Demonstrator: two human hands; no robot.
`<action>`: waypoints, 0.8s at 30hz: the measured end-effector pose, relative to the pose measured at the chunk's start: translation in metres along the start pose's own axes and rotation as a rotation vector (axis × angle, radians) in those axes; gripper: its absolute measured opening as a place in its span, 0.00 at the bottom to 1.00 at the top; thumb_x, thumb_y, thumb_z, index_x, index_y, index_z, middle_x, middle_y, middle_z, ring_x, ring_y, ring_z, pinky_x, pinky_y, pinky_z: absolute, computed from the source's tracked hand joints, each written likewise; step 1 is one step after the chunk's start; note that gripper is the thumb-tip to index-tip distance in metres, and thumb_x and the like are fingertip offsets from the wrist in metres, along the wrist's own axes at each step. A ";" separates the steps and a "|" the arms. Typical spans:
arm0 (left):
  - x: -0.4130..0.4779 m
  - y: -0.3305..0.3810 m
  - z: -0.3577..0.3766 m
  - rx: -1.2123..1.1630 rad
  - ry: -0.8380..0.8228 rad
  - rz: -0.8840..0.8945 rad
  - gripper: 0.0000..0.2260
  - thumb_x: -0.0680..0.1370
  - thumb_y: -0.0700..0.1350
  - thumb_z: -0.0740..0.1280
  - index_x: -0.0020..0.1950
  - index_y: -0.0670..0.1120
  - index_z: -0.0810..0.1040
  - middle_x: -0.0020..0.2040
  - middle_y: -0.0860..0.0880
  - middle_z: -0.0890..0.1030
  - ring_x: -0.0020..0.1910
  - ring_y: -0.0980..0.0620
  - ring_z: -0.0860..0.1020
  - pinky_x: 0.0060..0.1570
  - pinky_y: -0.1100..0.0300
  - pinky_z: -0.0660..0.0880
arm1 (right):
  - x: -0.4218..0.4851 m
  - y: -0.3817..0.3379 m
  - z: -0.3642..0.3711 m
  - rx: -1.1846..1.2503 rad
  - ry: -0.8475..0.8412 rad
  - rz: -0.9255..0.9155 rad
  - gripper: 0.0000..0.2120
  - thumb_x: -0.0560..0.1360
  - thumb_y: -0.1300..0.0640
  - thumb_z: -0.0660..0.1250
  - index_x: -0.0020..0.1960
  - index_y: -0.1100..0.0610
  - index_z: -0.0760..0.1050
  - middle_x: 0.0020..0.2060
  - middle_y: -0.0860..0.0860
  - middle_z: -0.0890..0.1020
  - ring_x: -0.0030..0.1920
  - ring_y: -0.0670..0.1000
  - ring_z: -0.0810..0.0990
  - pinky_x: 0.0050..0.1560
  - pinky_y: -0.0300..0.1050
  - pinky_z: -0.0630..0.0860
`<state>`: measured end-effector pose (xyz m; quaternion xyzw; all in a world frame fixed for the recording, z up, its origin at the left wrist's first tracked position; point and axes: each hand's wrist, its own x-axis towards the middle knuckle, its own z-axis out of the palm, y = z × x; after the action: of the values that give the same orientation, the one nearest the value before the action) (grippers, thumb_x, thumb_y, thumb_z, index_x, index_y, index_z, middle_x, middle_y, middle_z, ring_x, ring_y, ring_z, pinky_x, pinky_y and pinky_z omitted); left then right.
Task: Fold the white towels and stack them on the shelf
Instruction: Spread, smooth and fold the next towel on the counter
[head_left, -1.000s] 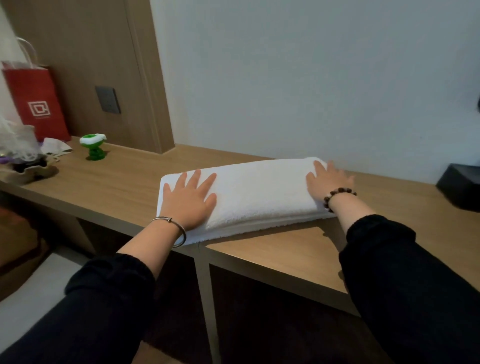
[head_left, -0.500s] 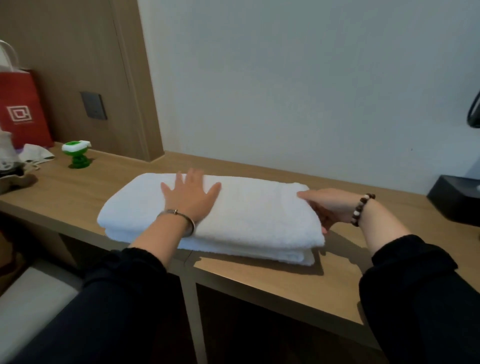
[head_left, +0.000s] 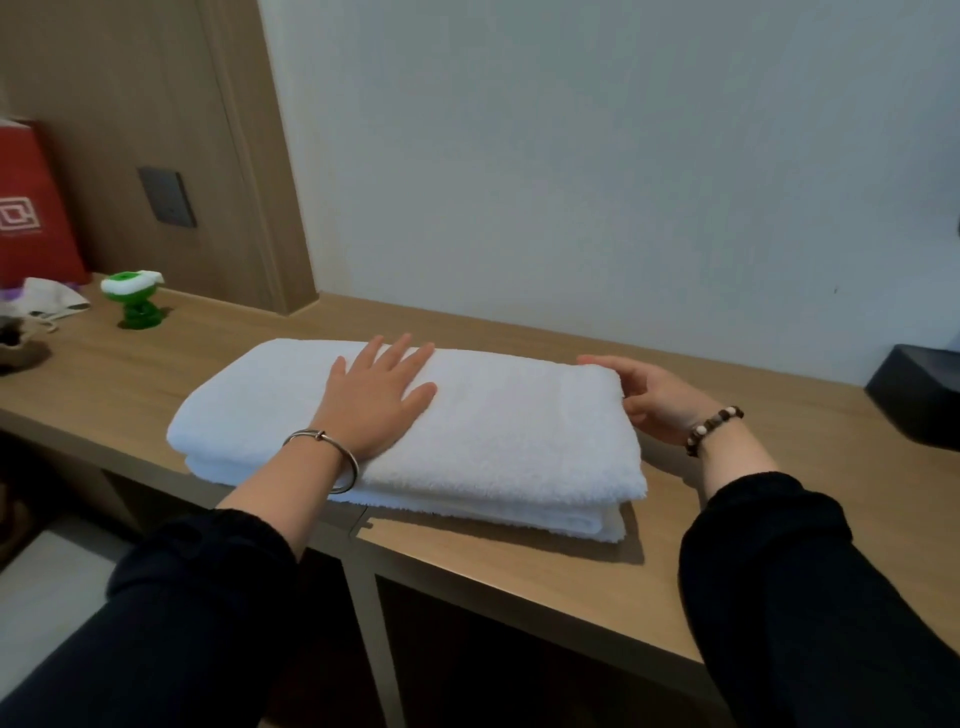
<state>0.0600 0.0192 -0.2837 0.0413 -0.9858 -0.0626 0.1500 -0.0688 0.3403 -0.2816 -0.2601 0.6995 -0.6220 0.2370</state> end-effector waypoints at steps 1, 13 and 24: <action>0.000 0.000 0.000 0.000 0.002 0.001 0.24 0.80 0.61 0.47 0.76 0.61 0.51 0.78 0.56 0.50 0.77 0.50 0.46 0.72 0.40 0.46 | 0.001 0.001 0.001 -0.018 0.033 -0.008 0.32 0.68 0.84 0.53 0.67 0.63 0.70 0.52 0.49 0.81 0.45 0.42 0.81 0.31 0.31 0.70; 0.002 -0.007 0.002 -0.059 -0.003 -0.012 0.24 0.80 0.61 0.48 0.76 0.60 0.53 0.78 0.55 0.52 0.77 0.51 0.48 0.73 0.44 0.46 | 0.001 0.012 0.018 -0.284 0.655 -0.162 0.15 0.68 0.77 0.67 0.33 0.58 0.74 0.30 0.52 0.78 0.26 0.38 0.77 0.29 0.32 0.74; 0.000 -0.007 0.002 -0.030 0.021 -0.017 0.24 0.80 0.60 0.48 0.76 0.59 0.54 0.78 0.54 0.53 0.77 0.50 0.49 0.73 0.44 0.47 | -0.018 0.004 0.012 0.162 0.565 0.105 0.10 0.77 0.59 0.67 0.38 0.61 0.73 0.30 0.56 0.75 0.24 0.48 0.76 0.26 0.40 0.74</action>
<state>0.0593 0.0128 -0.2865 0.0480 -0.9828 -0.0784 0.1603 -0.0474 0.3438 -0.2872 -0.0204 0.6984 -0.7104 0.0850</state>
